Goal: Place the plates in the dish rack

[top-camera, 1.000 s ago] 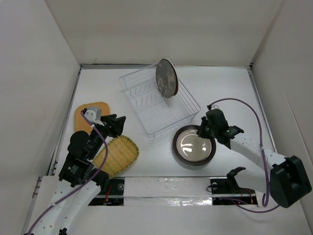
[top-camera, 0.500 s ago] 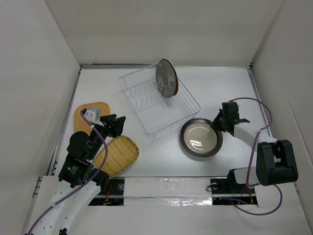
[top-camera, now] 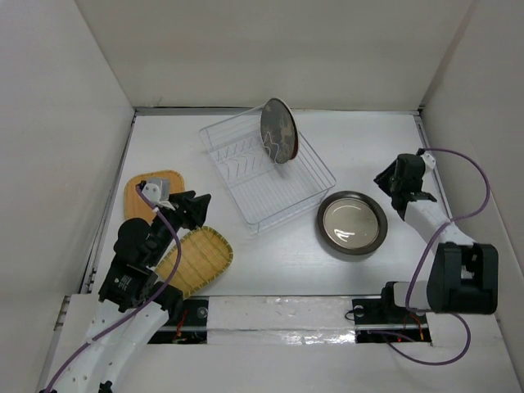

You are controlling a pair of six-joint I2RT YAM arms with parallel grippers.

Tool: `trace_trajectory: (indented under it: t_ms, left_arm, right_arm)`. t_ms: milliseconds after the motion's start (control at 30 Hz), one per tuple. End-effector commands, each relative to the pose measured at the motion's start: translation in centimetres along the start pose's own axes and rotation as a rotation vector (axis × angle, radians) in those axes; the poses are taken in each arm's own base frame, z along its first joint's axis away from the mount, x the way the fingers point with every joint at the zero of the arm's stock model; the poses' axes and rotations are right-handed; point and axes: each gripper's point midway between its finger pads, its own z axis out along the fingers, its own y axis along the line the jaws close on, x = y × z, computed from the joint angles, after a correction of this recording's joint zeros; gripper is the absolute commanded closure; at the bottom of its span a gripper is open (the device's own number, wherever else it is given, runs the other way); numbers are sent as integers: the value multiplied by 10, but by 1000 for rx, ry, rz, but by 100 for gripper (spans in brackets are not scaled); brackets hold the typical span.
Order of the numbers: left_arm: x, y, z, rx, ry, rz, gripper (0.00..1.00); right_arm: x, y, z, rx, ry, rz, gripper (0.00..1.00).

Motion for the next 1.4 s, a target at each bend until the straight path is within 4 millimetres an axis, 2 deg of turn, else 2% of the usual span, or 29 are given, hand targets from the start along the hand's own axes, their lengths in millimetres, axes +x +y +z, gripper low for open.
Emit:
trace_trajectory:
  t_ms: [0,100,133,200,233,267,333,467,767,800,867,900,967,1000,1133,1167,1200,1233,1267,1367]
  left_arm:
    - [-14,-6,-1,23,-55,2,55]
    - [-15,-8,-3,36,-59,1,55]
    - [-15,-9,-3,39,-61,1,55]
    - [-16,-11,-4,52,-63,0,55]
    - [-16,-12,-5,55,-65,0,55]
    - [-17,-13,-6,62,-70,0,55]
    - [-18,-14,-7,65,-74,0,55]
    - [-20,-14,-9,67,-82,-1,55]
    - [-23,-12,-12,56,-97,0,55]
    - [-24,-12,-12,54,-101,0,55]
    - [-24,-11,-12,48,-101,-1,55]
    - [-23,-11,-11,48,-97,-1,55]
    - [-22,-11,-10,49,-91,-1,55]
    - [-21,-11,-9,50,-88,-1,55]
    - [-20,-11,-8,50,-83,0,55]
    - [-20,-10,-8,46,-83,1,55]
    - [-20,-10,-8,43,-82,-1,55]
    - [-21,-9,-8,41,-84,-1,55]
    - [-20,-9,-8,38,-82,-1,55]
    - [-19,-9,-6,36,-76,1,55]
  right_arm:
    - [-13,-7,-35,-42,-96,66,50]
    - [13,-47,-58,9,-50,104,27]
    - [27,-60,-64,37,-3,102,25]
    - [46,-67,-73,21,61,114,19]
    - [62,-76,-79,33,104,118,18]
    - [71,-74,-83,12,145,126,18]
    - [84,-81,-87,35,191,152,18]
    - [117,-76,-90,0,351,177,18]
    - [149,-84,-84,58,530,170,18]
    - [151,-86,-81,68,535,174,22]
    - [153,-89,-75,87,528,216,31]
    - [154,-90,-73,91,517,226,43]
    - [147,-96,-72,103,473,261,56]
    - [144,-96,-72,107,456,261,66]
    - [122,-97,-77,116,375,243,81]
    - [105,-90,-79,102,334,231,85]
    - [95,-93,-79,124,299,223,95]
    - [87,-93,-82,125,287,194,99]
    - [65,-85,-85,100,231,186,100]
    - [33,-78,-93,100,153,129,100]
